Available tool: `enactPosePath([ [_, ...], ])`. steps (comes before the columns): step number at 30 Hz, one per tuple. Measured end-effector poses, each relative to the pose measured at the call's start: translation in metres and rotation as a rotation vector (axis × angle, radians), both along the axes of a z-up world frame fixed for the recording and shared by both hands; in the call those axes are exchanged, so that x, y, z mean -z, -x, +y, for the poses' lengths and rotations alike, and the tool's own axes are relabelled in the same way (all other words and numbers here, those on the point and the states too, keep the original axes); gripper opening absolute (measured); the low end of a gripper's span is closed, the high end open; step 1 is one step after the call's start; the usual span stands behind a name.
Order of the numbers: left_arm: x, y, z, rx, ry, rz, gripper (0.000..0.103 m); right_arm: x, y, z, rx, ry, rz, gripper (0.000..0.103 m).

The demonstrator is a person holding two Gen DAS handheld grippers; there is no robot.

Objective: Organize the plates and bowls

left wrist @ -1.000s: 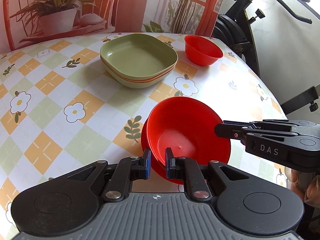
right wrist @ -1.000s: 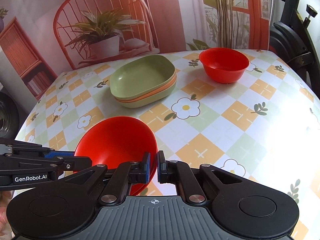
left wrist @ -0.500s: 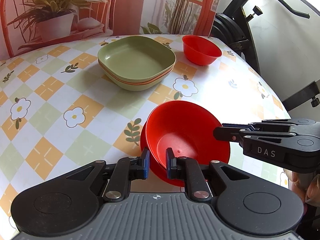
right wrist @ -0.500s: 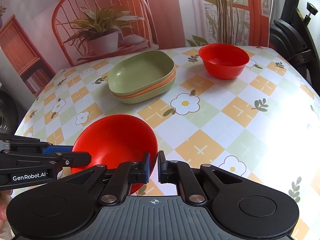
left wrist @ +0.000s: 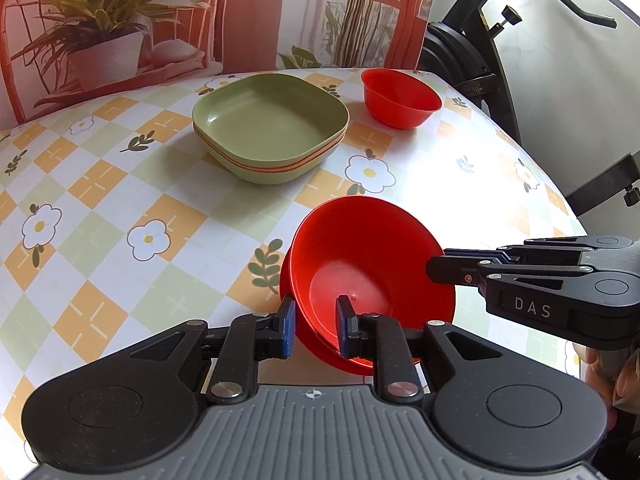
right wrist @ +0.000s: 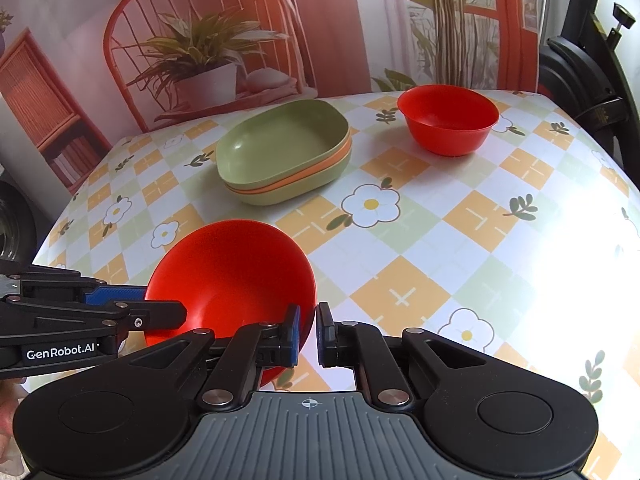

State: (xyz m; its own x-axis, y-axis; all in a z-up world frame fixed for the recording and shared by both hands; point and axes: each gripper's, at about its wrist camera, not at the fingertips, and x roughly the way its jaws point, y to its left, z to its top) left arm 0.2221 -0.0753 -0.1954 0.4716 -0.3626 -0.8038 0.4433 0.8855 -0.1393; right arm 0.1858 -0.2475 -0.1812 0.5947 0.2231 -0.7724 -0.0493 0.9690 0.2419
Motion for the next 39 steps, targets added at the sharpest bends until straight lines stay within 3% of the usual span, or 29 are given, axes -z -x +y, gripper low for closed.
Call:
enactPosePath([
  [1, 0.000, 0.000, 0.000, 0.000, -0.002, -0.002, 0.034, 0.000, 0.000, 0.000, 0.001, 0.000, -0.001, 0.010],
  [3, 0.001, 0.000, 0.000, -0.006, -0.014, -0.004, 0.040, 0.000, 0.000, 0.000, 0.005, 0.001, -0.002, 0.012],
  [10, -0.004, -0.007, 0.004, -0.028, -0.010, -0.007, 0.041, -0.011, -0.002, -0.007, 0.022, -0.016, -0.037, 0.012],
  [18, -0.038, -0.024, 0.004, -0.072, 0.035, -0.103, 0.041, -0.056, -0.021, -0.045, 0.093, 0.000, -0.198, 0.013],
  [24, -0.055, -0.039, -0.013, -0.089, 0.062, -0.145, 0.041, -0.074, -0.034, -0.073, 0.112, 0.082, -0.317, 0.017],
  [31, -0.057, -0.061, -0.046, -0.070, 0.123, -0.132, 0.040, -0.067, -0.050, -0.106, 0.151, 0.115, -0.358, 0.017],
  [35, -0.053, -0.079, -0.074, -0.049, 0.114, -0.136, 0.040, -0.055, -0.060, -0.128, 0.186, 0.133, -0.351, 0.017],
  [39, -0.051, -0.103, -0.104, -0.027, 0.120, -0.146, 0.041, -0.040, -0.075, -0.154, 0.223, 0.085, -0.327, 0.018],
])
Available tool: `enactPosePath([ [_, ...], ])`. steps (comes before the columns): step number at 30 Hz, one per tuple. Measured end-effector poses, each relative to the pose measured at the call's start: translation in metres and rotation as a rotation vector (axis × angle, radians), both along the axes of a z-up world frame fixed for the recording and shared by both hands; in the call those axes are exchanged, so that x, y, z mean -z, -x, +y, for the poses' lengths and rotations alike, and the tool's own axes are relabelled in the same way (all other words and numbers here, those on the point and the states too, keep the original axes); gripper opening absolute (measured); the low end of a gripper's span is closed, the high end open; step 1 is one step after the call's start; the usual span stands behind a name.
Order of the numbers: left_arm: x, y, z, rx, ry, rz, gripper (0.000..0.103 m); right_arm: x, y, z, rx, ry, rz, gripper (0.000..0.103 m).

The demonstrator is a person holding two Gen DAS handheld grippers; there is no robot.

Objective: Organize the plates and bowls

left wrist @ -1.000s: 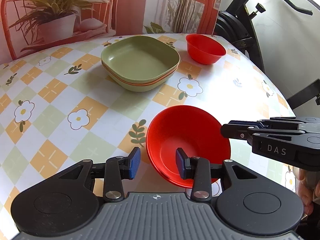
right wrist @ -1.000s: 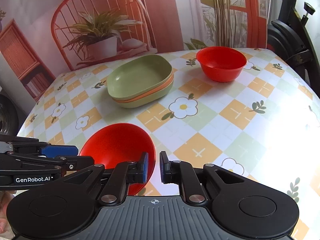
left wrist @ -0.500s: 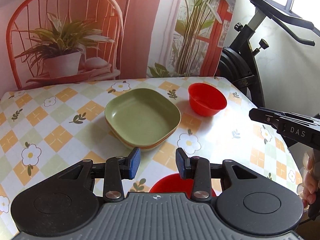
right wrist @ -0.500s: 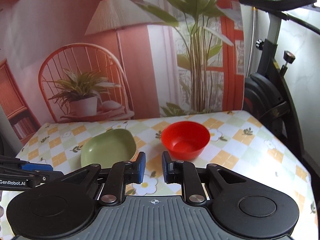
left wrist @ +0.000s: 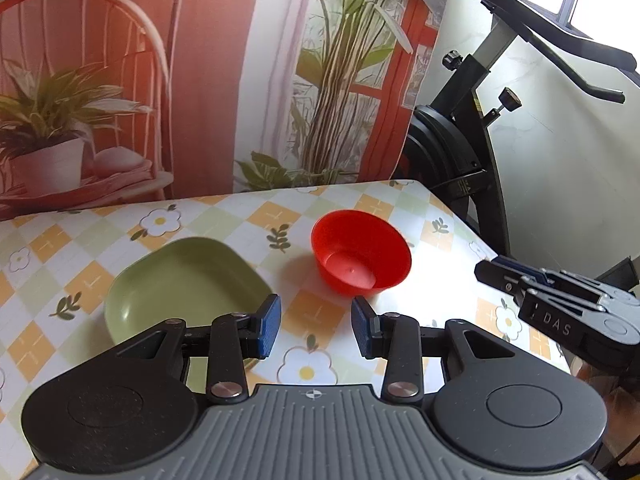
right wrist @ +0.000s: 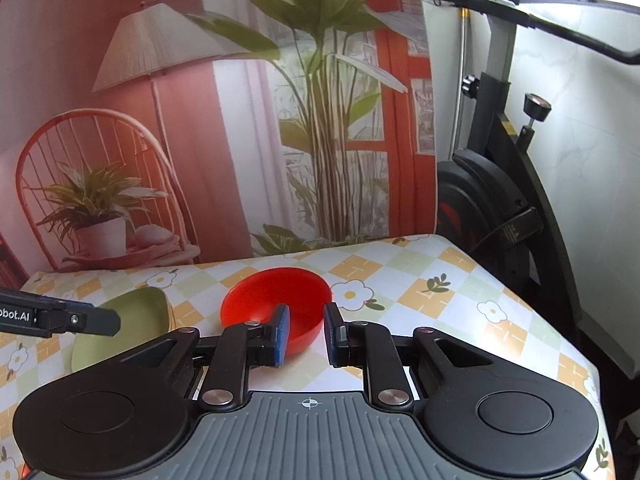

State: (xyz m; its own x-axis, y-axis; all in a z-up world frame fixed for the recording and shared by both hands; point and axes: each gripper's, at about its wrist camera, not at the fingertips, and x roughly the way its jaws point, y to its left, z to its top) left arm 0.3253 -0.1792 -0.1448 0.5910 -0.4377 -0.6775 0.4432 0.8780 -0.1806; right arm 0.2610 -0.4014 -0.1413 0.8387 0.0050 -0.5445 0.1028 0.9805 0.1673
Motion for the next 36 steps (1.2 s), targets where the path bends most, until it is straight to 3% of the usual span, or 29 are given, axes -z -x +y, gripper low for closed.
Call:
enactPosePath([
  [7, 0.012, -0.049, -0.043, -0.033, 0.031, 0.045, 0.040, 0.033, -0.043, -0.025, 0.032, -0.108, 0.067, 0.018],
  [10, 0.022, -0.067, -0.058, -0.046, -0.002, 0.065, 0.040, 0.047, -0.063, -0.034, 0.050, -0.178, 0.076, 0.018],
  [15, 0.043, -0.091, -0.063, -0.079, 0.026, 0.163, 0.040, 0.066, -0.088, -0.046, 0.099, -0.275, 0.092, 0.021],
  [33, 0.066, -0.106, -0.073, -0.082, 0.017, 0.235, 0.039, 0.086, -0.104, -0.041, 0.109, -0.307, 0.135, 0.016],
  [36, 0.068, -0.106, -0.075, -0.070, 0.019, 0.240, 0.029, 0.087, -0.104, -0.042, 0.109, -0.311, 0.137, 0.012],
])
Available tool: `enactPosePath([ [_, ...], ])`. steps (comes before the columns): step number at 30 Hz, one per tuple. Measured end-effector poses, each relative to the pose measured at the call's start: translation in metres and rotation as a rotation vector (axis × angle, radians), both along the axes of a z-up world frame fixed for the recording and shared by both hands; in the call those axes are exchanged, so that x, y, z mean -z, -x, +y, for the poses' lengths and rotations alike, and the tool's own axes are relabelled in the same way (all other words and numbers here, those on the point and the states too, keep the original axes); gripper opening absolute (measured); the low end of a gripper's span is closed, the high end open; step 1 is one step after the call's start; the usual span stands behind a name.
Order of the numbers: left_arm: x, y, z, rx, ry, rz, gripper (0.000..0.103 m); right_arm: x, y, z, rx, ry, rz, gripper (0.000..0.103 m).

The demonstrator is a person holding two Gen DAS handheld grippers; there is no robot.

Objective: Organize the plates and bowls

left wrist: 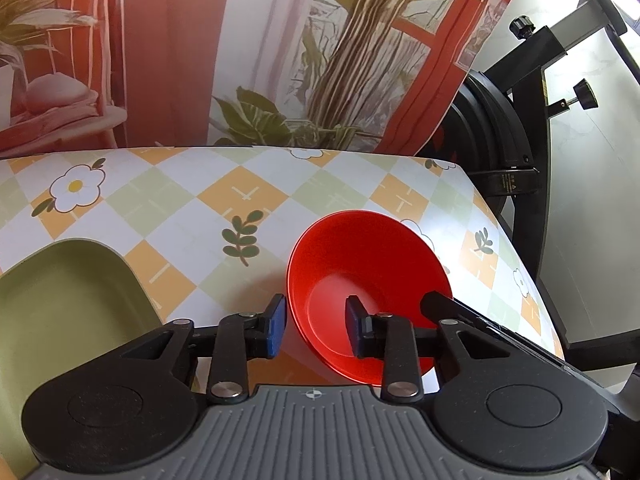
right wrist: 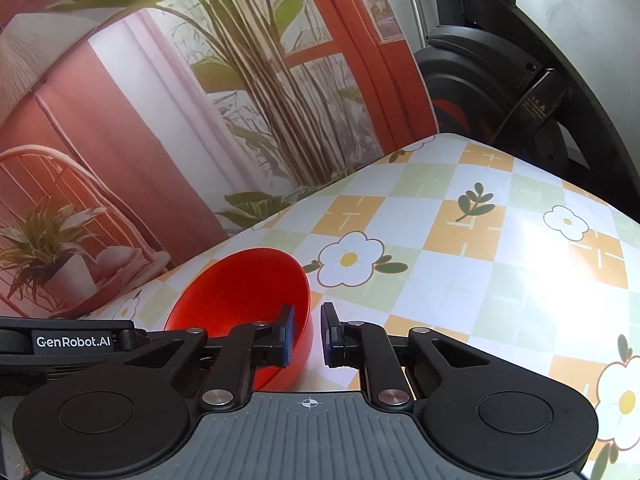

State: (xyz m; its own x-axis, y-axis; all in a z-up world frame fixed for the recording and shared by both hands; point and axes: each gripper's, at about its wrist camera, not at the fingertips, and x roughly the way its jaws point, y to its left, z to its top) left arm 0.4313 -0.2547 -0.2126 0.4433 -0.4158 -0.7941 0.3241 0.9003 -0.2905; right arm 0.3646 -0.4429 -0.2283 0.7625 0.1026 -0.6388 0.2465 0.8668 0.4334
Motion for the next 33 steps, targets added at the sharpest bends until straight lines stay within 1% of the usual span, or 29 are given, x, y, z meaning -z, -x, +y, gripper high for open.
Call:
enactPosePath([
  [2, 0.001, 0.001, 0.000, -0.002, -0.009, -0.008, 0.026, 0.000, 0.000, 0.000, -0.001, 0.003, -0.002, 0.010],
  [6, 0.001, 0.000, 0.002, -0.010, -0.016, -0.013, 0.018, 0.000, -0.001, 0.001, 0.001, 0.009, -0.004, 0.008],
  [9, 0.002, 0.000, 0.002, -0.010, -0.015, -0.015, 0.017, -0.001, -0.001, 0.003, 0.001, 0.015, -0.006, 0.008],
  [12, 0.000, 0.002, 0.000, -0.001, -0.030, -0.025, 0.014, -0.002, 0.001, 0.003, 0.011, 0.026, -0.008, 0.007],
  [25, -0.022, 0.032, -0.002, 0.075, -0.041, -0.101, 0.014, -0.018, 0.024, 0.002, 0.076, 0.051, -0.022, 0.005],
  [30, -0.030, 0.046, 0.001, 0.089, -0.047, -0.135, 0.014, -0.027, 0.038, 0.008, 0.103, 0.050, -0.035, 0.005],
  [33, -0.032, 0.053, 0.006, 0.092, -0.045, -0.141, 0.014, -0.031, 0.045, 0.013, 0.114, 0.055, -0.037, 0.005],
])
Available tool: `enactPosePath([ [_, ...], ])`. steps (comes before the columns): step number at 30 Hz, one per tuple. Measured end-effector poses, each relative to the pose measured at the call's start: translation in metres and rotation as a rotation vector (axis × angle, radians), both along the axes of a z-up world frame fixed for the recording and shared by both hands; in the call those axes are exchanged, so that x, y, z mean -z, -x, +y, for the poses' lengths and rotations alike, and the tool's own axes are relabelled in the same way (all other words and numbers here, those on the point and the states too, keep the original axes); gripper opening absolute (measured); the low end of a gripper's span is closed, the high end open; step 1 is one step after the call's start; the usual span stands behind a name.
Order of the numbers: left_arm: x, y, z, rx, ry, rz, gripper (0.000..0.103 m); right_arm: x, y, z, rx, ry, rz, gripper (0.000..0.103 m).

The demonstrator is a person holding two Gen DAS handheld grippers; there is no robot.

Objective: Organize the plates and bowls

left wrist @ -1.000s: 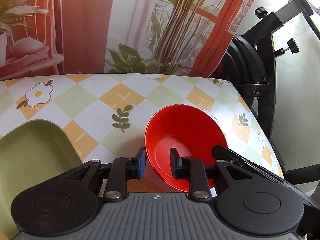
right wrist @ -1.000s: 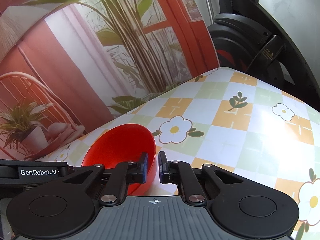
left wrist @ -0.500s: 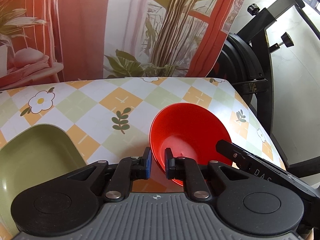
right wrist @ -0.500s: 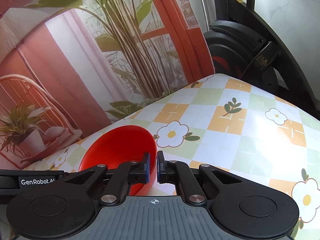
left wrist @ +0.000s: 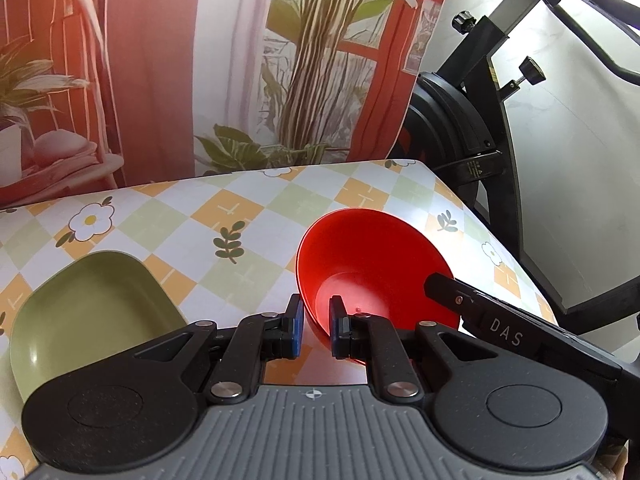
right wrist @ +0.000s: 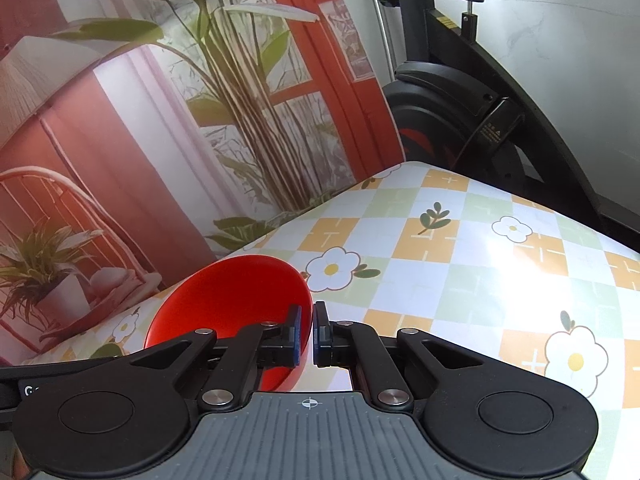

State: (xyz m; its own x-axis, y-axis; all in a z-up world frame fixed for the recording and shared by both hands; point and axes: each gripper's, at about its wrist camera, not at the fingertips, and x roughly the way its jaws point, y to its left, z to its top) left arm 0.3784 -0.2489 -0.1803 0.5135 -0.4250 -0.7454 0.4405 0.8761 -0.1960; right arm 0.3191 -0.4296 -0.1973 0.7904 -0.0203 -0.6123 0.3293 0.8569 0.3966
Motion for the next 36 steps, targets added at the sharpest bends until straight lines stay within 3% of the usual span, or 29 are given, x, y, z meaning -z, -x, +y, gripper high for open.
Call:
enactPosePath([
  [19, -0.023, 0.051, 0.042, 0.031, 0.022, -0.090, 0.015, -0.032, 0.049, 0.039, -0.002, 0.021, -0.048, 0.005],
  [36, -0.041, 0.089, 0.120, -0.066, 0.055, -0.139, 0.015, -0.051, 0.075, 0.108, -0.093, 0.002, -0.117, 0.005],
])
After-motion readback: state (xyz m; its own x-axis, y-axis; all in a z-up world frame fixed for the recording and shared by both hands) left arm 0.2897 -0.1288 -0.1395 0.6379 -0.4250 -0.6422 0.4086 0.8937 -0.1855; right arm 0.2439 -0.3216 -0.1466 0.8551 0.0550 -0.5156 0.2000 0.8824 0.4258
